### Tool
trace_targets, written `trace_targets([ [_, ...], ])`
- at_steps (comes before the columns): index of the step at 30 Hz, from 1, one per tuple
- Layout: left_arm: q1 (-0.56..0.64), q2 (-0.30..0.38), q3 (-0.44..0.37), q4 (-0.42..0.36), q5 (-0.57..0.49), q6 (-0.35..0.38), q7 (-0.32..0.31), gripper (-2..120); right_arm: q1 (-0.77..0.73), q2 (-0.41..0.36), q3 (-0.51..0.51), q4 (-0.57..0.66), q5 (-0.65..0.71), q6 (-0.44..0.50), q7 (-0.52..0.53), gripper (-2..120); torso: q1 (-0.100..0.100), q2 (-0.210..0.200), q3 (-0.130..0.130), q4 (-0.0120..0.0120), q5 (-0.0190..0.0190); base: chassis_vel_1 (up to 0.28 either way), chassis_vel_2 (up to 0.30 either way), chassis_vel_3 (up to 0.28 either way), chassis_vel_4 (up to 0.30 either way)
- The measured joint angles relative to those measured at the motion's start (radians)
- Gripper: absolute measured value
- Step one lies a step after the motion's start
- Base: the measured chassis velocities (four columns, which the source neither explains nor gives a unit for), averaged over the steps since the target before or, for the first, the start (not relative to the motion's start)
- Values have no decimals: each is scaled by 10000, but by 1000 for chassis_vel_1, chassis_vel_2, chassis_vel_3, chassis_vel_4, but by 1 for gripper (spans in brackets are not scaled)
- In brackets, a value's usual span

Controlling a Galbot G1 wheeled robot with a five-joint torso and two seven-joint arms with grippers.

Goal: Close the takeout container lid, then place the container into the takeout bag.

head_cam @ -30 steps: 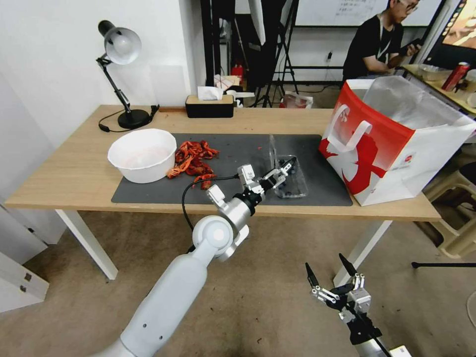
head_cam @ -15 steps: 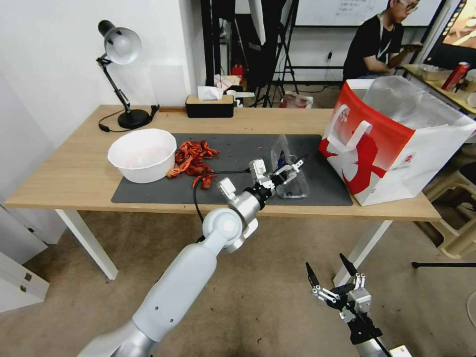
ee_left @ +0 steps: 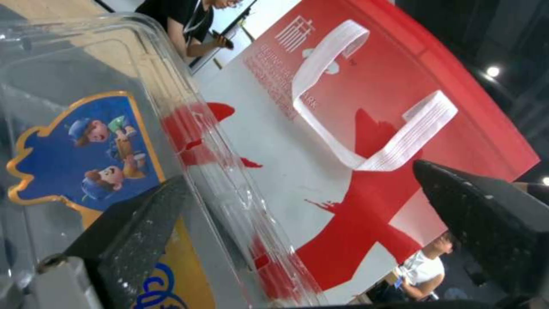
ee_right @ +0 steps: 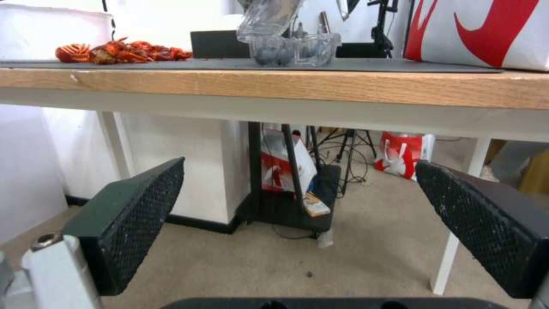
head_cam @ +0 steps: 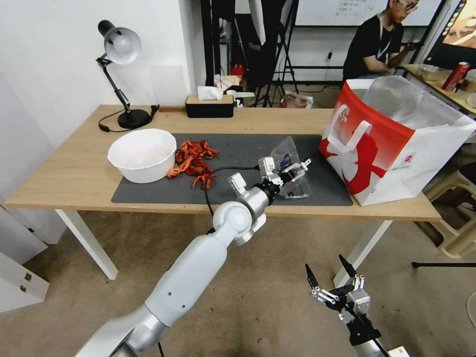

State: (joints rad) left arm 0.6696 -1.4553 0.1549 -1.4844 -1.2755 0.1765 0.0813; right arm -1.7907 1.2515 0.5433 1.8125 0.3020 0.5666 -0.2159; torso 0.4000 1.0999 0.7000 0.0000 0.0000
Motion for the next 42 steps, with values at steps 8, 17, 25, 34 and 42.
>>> trace_targets([
  [8, -87, -180, -6, 235, -105, 157, -637, 72, -32, 5, -13, 49, -11, 12, -14, 100, 0, 0, 0, 0, 0, 0, 0, 0, 0],
  [17, -249, -172, 30, 327, -91, 439, -1390, 45, -69, 5, -13, 82, -11, 47, -31, 100, 0, 0, 0, 0, 0, 0, 0, 0, 0],
  [25, -343, -100, 106, 320, 121, 865, -2342, 17, -101, 26, -28, 167, -18, 66, -55, 100, 0, 0, 0, 0, -1, 0, 0, 0, 0],
  [34, -507, 109, 288, 259, 764, 1327, -3083, 0, -134, -120, 54, 952, 441, -338, -88, 100, 0, 0, 0, 0, 0, 0, 0, 0, 0],
  [42, -600, 275, 340, 292, 1066, 1599, -3249, 0, 476, -736, 263, 1778, 2711, -1934, -253, 100, -1, 1, -1, -4, -1, 0, 0, 0, 0],
])
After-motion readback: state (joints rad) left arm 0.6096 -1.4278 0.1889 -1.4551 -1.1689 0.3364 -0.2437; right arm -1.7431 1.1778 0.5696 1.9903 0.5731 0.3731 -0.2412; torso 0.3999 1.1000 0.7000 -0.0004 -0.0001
